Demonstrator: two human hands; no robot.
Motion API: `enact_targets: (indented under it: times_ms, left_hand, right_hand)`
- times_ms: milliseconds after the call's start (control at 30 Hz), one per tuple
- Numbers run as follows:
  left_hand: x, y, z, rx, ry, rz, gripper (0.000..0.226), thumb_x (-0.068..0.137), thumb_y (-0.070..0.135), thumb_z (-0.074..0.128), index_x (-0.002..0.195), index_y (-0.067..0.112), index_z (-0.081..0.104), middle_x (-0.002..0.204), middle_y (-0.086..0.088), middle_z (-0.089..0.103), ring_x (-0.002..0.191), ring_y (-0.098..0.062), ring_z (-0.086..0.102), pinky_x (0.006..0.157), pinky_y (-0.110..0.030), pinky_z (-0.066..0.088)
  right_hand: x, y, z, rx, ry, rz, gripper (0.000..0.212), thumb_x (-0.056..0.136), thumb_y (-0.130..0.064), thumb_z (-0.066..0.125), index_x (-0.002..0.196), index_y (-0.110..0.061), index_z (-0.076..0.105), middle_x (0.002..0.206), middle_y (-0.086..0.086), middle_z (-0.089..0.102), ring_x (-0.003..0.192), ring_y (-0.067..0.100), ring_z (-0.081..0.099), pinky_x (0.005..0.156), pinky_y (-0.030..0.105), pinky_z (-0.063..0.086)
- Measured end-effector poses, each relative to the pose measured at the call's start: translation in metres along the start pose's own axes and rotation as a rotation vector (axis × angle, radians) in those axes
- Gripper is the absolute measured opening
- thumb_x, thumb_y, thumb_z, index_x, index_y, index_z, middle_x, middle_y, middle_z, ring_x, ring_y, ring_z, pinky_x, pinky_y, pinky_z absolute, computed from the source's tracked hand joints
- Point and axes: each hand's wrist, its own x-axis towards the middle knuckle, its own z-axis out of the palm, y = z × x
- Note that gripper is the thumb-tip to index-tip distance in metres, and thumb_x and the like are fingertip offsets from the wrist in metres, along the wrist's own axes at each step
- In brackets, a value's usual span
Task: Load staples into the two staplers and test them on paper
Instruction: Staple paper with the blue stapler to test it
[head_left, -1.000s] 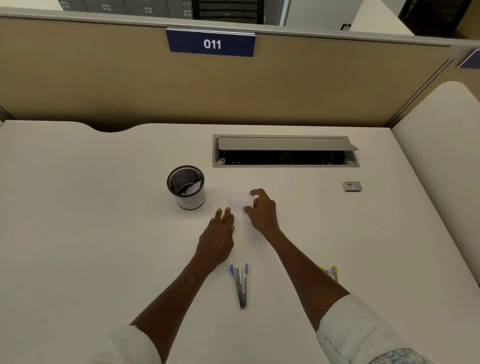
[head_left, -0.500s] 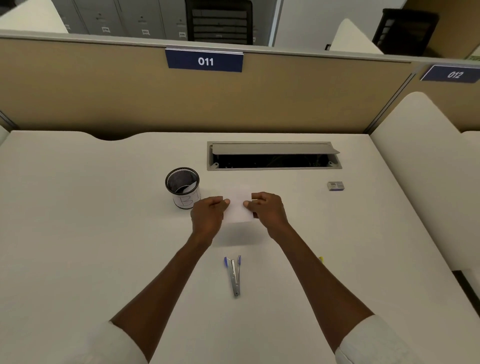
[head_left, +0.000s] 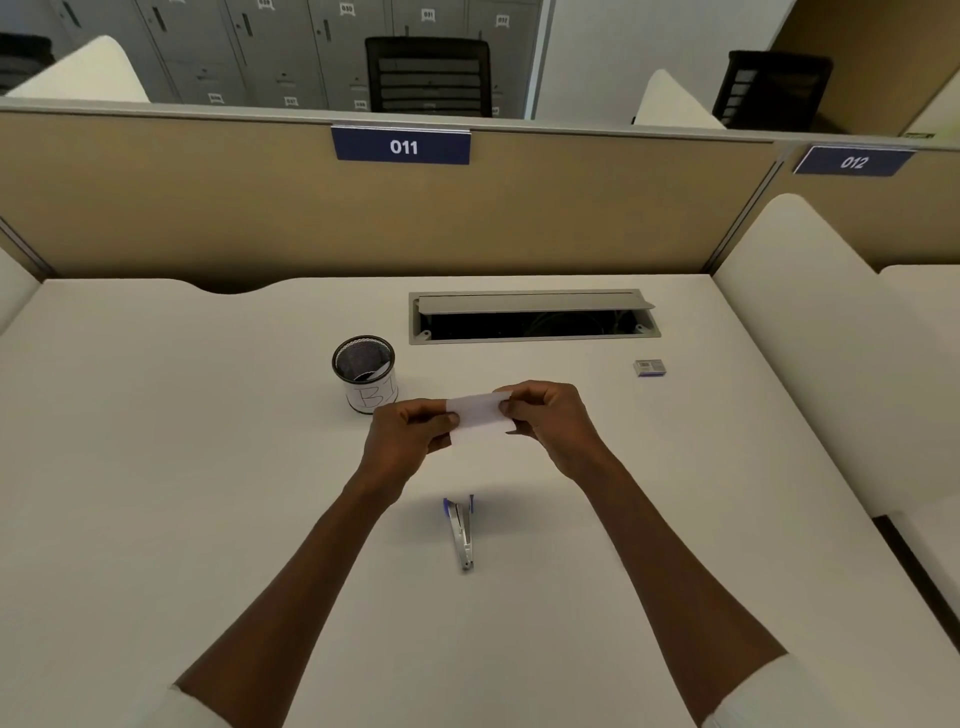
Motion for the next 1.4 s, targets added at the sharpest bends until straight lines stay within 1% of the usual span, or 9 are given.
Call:
enact_targets:
  times_ms: [133,267,433,533,600,800,1033,1167,1400]
  left_hand:
    - [-0.007,0.007,0.000,-0.127,-0.006,-0.121,0.020,0.092,-0.001,0.055,0.098,0.006,0.073,0.100,-0.016,0.072,0.092,-0.031,0.072,0.072,-0.029,0.059]
    - [-0.014,0.014,0.004,-0.245,-0.079,-0.242,0.025,0.089,0.024,0.068,0.104,0.004,0.068,0.099,-0.018,0.074,0.090,-0.032,0.073,0.072,-0.035,0.060]
    - [-0.022,0.011,0.013,-0.123,-0.062,-0.162,0.038,0.076,0.011,0.081,0.111,0.002,0.067,0.105,-0.018,0.071,0.085,-0.024,0.072,0.070,-0.027,0.058]
    - [-0.022,0.009,0.013,-0.064,-0.011,-0.114,0.045,0.074,0.010,0.083,0.114,0.004,0.065,0.078,-0.009,0.071,0.079,-0.024,0.071,0.072,-0.029,0.058]
    - [-0.022,0.010,0.013,-0.025,0.013,-0.082,0.047,0.071,0.011,0.085,0.114,0.006,0.066,0.072,-0.006,0.067,0.077,-0.024,0.070,0.072,-0.030,0.059]
    - [-0.022,0.016,0.012,0.090,0.024,0.008,0.052,0.069,0.014,0.087,0.116,0.015,0.065,0.104,-0.018,0.071,0.094,-0.030,0.071,0.086,-0.042,0.059]
    - [-0.024,0.018,0.012,0.130,0.023,0.042,0.058,0.069,0.016,0.087,0.122,0.016,0.062,0.107,-0.016,0.070,0.094,-0.027,0.072,0.083,-0.039,0.060]
    - [-0.023,0.018,0.011,0.159,0.032,0.048,0.060,0.069,0.016,0.087,0.123,0.016,0.062,0.107,-0.015,0.070,0.093,-0.025,0.072,0.081,-0.036,0.060]
    - [-0.023,0.018,0.011,0.183,0.053,0.051,0.067,0.068,0.017,0.088,0.128,0.015,0.059,0.108,-0.015,0.070,0.092,-0.026,0.072,0.083,-0.039,0.060]
  right_hand:
    - [-0.011,-0.006,0.002,-0.067,0.039,-0.078,0.028,0.088,0.011,0.053,0.089,-0.004,0.075,0.091,0.009,0.073,0.084,0.022,0.068,0.067,0.025,0.057]
    - [-0.017,-0.008,0.004,-0.189,0.069,-0.162,0.030,0.088,0.011,0.050,0.090,-0.003,0.076,0.090,0.007,0.074,0.088,0.022,0.069,0.075,0.029,0.060]
    - [-0.025,-0.011,0.004,-0.230,0.050,-0.222,0.030,0.086,0.009,0.053,0.092,-0.007,0.077,0.091,0.002,0.075,0.089,0.016,0.070,0.076,0.023,0.058]
    - [-0.030,-0.012,0.004,-0.132,0.033,-0.176,0.024,0.093,0.001,0.053,0.103,-0.009,0.073,0.101,0.008,0.073,0.093,0.022,0.069,0.078,0.028,0.059]
    - [-0.033,-0.014,0.005,-0.061,0.026,-0.115,0.021,0.096,-0.007,0.055,0.106,-0.012,0.072,0.103,0.006,0.072,0.092,0.022,0.068,0.074,0.025,0.058]
    - [-0.037,-0.016,0.006,-0.028,0.015,-0.101,0.016,0.087,-0.015,0.071,0.102,-0.014,0.073,0.091,0.005,0.074,0.081,0.016,0.070,0.067,0.027,0.059]
    - [-0.036,-0.018,0.005,-0.056,0.026,-0.140,0.022,0.082,-0.005,0.074,0.104,-0.005,0.072,0.088,0.019,0.073,0.078,0.021,0.068,0.073,0.031,0.059]
    - [-0.036,-0.017,0.005,-0.077,0.031,-0.149,0.024,0.082,-0.004,0.073,0.106,-0.003,0.071,0.093,0.021,0.072,0.082,0.026,0.068,0.081,0.039,0.060]
    - [-0.035,-0.016,0.007,-0.095,0.037,-0.150,0.023,0.084,-0.004,0.072,0.106,-0.002,0.071,0.095,0.019,0.072,0.086,0.030,0.068,0.082,0.040,0.060]
